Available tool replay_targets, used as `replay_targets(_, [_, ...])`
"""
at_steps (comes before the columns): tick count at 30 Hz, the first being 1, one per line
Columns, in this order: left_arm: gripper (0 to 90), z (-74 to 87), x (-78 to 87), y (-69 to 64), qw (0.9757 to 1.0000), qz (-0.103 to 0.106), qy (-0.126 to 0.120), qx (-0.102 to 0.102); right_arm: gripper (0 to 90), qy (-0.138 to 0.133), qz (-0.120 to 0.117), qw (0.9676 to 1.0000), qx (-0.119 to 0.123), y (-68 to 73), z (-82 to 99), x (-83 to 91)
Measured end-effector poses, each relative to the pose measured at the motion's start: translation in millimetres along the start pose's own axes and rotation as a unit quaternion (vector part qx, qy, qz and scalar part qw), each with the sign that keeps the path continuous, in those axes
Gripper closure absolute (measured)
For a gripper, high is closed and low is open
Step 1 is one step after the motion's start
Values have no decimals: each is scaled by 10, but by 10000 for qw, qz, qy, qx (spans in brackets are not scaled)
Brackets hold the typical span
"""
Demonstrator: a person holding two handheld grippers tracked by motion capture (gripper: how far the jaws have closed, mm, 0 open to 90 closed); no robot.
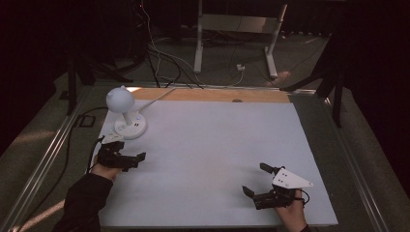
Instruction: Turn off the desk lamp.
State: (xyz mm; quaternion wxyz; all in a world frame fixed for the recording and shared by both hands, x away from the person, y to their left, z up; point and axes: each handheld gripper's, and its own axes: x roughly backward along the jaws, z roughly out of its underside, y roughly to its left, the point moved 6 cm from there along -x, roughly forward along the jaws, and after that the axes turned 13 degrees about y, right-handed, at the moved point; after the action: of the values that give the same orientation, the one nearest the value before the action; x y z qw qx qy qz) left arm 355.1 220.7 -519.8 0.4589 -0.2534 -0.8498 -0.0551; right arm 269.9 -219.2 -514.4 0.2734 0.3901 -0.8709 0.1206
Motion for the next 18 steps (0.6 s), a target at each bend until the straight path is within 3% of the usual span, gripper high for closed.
replay_targets(8, [6,140,59,-186,9993,262,-129,-233,0,17,13,10000,10,0,2,-3])
replay_targets(10, [6,206,92,-284,9983,423,-219,-325,0,21,9,10000,2,1,3,-1])
replay_targets(18, [6,425,117,-443,9964,609,-165,-574,0,38,5,10000,24,3,5,-4])
